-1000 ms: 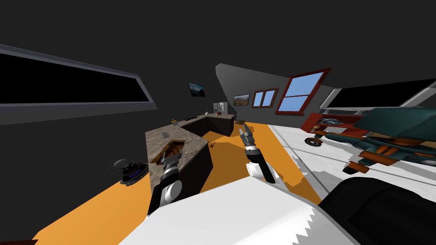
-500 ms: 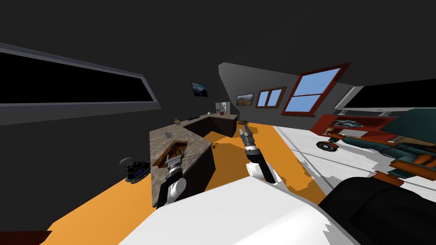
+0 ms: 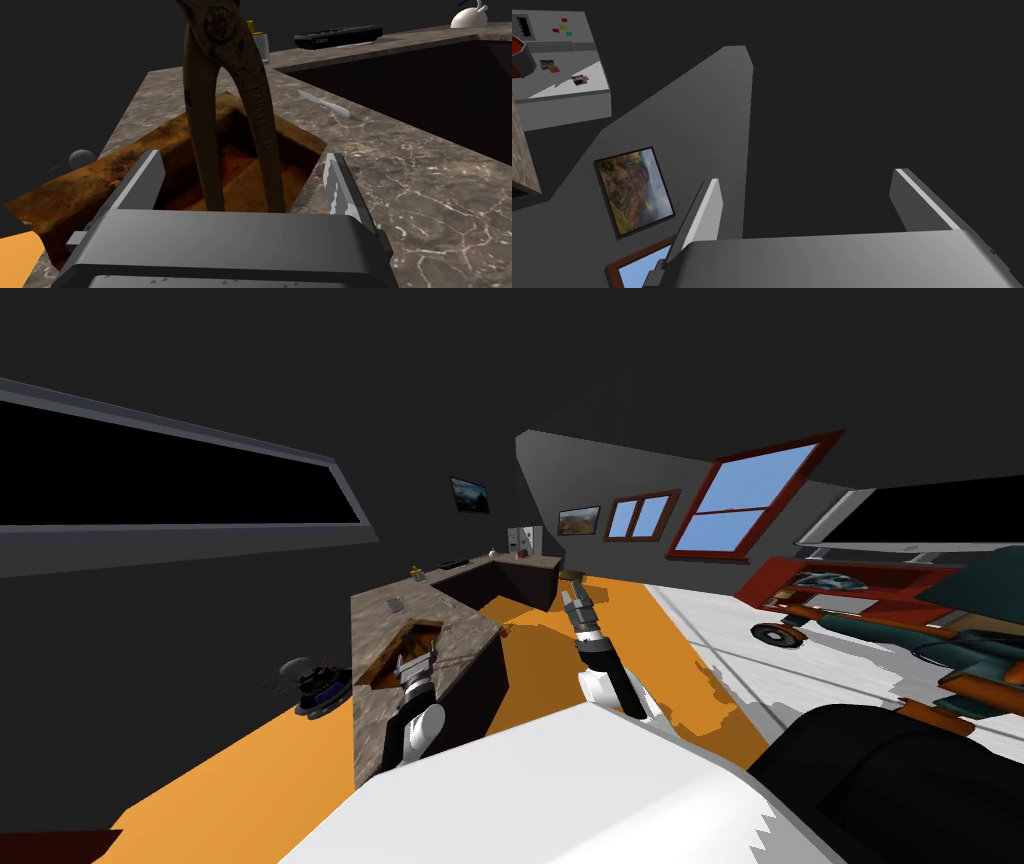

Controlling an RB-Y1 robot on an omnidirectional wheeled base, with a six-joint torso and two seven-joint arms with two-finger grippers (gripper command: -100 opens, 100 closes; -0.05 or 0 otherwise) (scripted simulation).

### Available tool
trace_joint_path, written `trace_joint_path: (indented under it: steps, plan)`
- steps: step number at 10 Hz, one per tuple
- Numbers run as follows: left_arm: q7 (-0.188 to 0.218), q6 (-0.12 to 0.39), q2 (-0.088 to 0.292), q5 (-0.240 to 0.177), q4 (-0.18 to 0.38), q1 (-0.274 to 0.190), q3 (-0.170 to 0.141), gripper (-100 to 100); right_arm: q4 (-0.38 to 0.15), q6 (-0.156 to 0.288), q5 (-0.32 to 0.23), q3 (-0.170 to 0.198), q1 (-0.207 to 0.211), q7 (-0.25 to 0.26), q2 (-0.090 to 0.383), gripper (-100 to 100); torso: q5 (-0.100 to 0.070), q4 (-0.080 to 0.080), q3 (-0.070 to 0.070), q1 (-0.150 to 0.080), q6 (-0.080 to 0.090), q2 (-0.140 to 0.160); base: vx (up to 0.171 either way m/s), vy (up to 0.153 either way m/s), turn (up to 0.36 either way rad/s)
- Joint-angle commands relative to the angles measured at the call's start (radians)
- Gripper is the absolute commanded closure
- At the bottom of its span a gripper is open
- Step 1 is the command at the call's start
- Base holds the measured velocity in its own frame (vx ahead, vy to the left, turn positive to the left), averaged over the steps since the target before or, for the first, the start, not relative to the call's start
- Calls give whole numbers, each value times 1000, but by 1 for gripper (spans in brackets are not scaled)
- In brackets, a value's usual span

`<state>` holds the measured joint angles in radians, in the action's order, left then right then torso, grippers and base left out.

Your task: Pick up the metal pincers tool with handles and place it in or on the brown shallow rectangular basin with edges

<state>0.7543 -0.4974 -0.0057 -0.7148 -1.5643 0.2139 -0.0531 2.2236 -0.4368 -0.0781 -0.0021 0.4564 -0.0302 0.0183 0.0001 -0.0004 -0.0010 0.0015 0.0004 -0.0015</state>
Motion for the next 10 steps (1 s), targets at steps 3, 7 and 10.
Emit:
trace_joint_path:
  steps: [3,7,10]
  plan:
    - [-32,39,-15,-23,-41,-2,-67,-100,0,0,0,0,0,0,0,0,0,0,0,1,0,0,22,19,-168]
    - [-31,37,-17,-20,-43,-1,-57,100,0,0,0,0,0,0,0,0,0,-1,0,-2,1,0,3,4,-6]
    - [-31,37,-17,-20,-43,-1,-57,0,0,0,0,0,0,0,0,0,0,-1,0,-1,0,0,0,0,0]
